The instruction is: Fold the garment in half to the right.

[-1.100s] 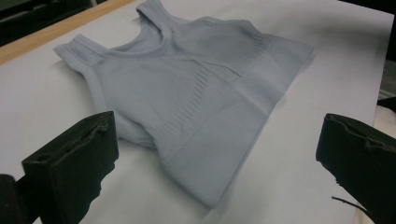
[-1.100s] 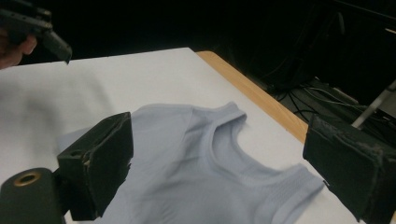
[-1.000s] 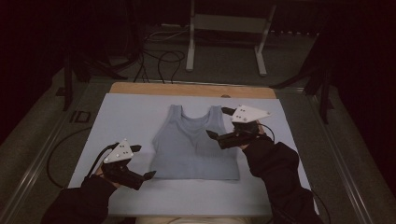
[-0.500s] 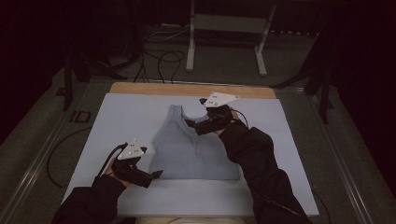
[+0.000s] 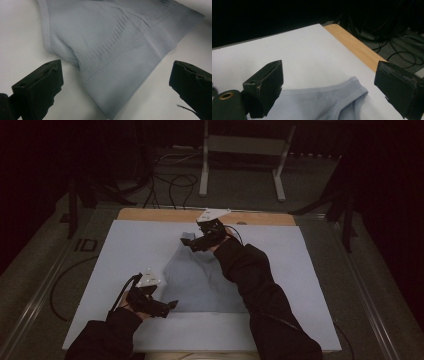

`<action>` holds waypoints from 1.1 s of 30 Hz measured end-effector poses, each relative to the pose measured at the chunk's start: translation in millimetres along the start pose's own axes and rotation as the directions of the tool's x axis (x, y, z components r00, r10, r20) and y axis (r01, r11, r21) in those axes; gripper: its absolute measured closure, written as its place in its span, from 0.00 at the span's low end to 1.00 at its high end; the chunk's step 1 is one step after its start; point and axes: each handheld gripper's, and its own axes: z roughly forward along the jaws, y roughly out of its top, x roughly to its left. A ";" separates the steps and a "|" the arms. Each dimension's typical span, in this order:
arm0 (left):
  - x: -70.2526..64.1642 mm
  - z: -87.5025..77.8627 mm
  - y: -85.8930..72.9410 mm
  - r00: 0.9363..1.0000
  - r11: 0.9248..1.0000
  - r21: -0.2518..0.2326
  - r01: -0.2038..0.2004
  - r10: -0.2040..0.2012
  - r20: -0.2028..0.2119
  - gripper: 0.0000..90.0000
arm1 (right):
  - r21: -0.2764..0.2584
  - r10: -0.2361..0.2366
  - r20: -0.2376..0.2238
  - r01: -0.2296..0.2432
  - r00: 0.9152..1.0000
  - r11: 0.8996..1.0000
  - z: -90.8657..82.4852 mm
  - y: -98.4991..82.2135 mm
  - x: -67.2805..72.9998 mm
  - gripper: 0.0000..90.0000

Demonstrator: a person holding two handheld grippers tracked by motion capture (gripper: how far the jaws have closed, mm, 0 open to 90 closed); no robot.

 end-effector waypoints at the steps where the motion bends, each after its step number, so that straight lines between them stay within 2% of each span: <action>1: 0.0 0.0 0.0 1.000 1.000 0.000 0.000 0.000 0.000 0.00 | 0.000 0.000 0.000 0.000 1.000 1.000 0.0 0.0 0.0 0.09; 2: -0.9 1.7 -0.7 1.000 1.000 0.014 0.008 -0.008 -0.012 0.00 | 0.013 0.022 -0.004 -0.022 1.000 1.000 8.3 -0.1 -4.5 0.09; 3: -0.9 1.7 -0.7 1.000 1.000 0.014 0.008 -0.008 -0.012 0.00 | 0.013 0.022 -0.004 -0.022 1.000 1.000 8.3 -0.1 -4.5 0.09; 4: -0.9 3.6 -2.1 1.000 1.000 0.022 0.020 -0.020 -0.004 0.00 | 0.034 0.046 -0.007 -0.045 0.999 0.998 18.5 -0.7 -7.9 0.09; 9: -0.5 8.7 -5.1 1.000 0.999 0.042 0.027 -0.028 0.008 0.00 | 0.068 0.065 -0.011 -0.064 0.998 0.996 35.8 -3.3 -14.5 0.09; 10: -0.4 11.6 -6.3 1.000 0.998 0.059 0.027 -0.027 0.003 0.00 | 0.080 0.076 -0.009 -0.075 0.997 0.994 42.8 -4.8 -16.9 0.09; 13: -1.5 14.8 -7.5 1.000 0.997 0.077 0.024 -0.025 0.004 0.00 | 0.092 0.086 -0.013 -0.084 0.996 0.992 49.8 -6.9 -20.3 0.10; 14: -2.6 17.5 -8.7 1.000 0.996 0.083 0.023 -0.023 -0.002 0.00 | 0.110 0.101 -0.008 -0.100 0.995 0.989 57.6 -9.7 -23.2 0.10; 15: -2.6 17.5 -8.7 1.000 0.996 0.083 0.023 -0.023 -0.002 0.00 | 0.110 0.101 -0.008 -0.100 0.995 0.989 57.6 -9.7 -23.2 0.10; 16: -3.1 19.5 -9.7 0.999 0.995 0.088 0.035 -0.035 -0.003 0.00 | 0.142 0.118 0.004 -0.117 0.993 0.983 65.6 -13.4 -26.9 0.10; 19: -2.9 20.4 -10.6 0.999 0.995 0.090 0.047 -0.046 -0.008 0.00 | 0.154 0.129 0.016 -0.130 0.991 0.979 72.6 -15.9 -31.2 0.10; 20: -1.6 22.2 -11.7 0.997 0.993 0.088 0.075 -0.074 -0.012 0.00 | 0.157 0.144 0.020 -0.145 0.989 0.977 78.1 -16.6 -34.7 0.10; 23: -1.3 24.6 -12.8 0.997 0.991 0.111 0.073 -0.071 -0.022 0.01 | 0.162 0.155 0.034 -0.159 0.987 0.974 83.2 -16.1 -37.8 0.10; 24: -1.7 27.1 -13.6 0.997 0.990 0.122 0.076 -0.074 -0.016 0.01 | 0.178 0.178 0.029 -0.180 0.984 0.967 89.1 -15.4 -39.7 0.10; 27: -0.6 28.7 -13.9 0.996 0.988 0.131 0.085 -0.083 -0.020 0.04 | 0.208 0.172 0.036 -0.176 0.984 0.962 96.7 -15.9 -41.8 0.14; 28: 0.6 28.6 -14.1 0.995 0.986 0.131 0.102 -0.100 -0.020 0.05 | 0.236 0.183 0.050 -0.189 0.982 0.953 103.4 -16.9 -44.3 0.15; 29: 0.6 28.6 -14.1 0.995 0.986 0.131 0.102 -0.100 -0.020 0.07 | 0.236 0.183 0.050 -0.189 0.982 0.953 103.4 -16.9 -44.3 0.15; 30: 1.5 28.5 -14.6 0.994 0.985 0.134 0.111 -0.109 -0.020 0.10 | 0.252 0.202 0.056 -0.210 0.978 0.945 110.1 -18.4 -47.7 0.17; 31: 1.5 28.5 -14.6 0.994 0.985 0.134 0.111 -0.109 -0.020 0.13 | 0.252 0.202 0.056 -0.210 0.978 0.945 110.1 -18.4 -47.7 0.17; 32: 2.5 29.3 -16.0 0.993 0.982 0.144 0.121 -0.119 -0.025 0.16 | 0.271 0.218 0.066 -0.228 0.974 0.935 116.4 -20.9 -50.5 0.19; 33: 2.5 29.3 -16.0 0.993 0.982 0.144 0.121 -0.119 -0.025 0.17 | 0.271 0.218 0.066 -0.228 0.974 0.935 116.4 -20.9 -50.5 0.19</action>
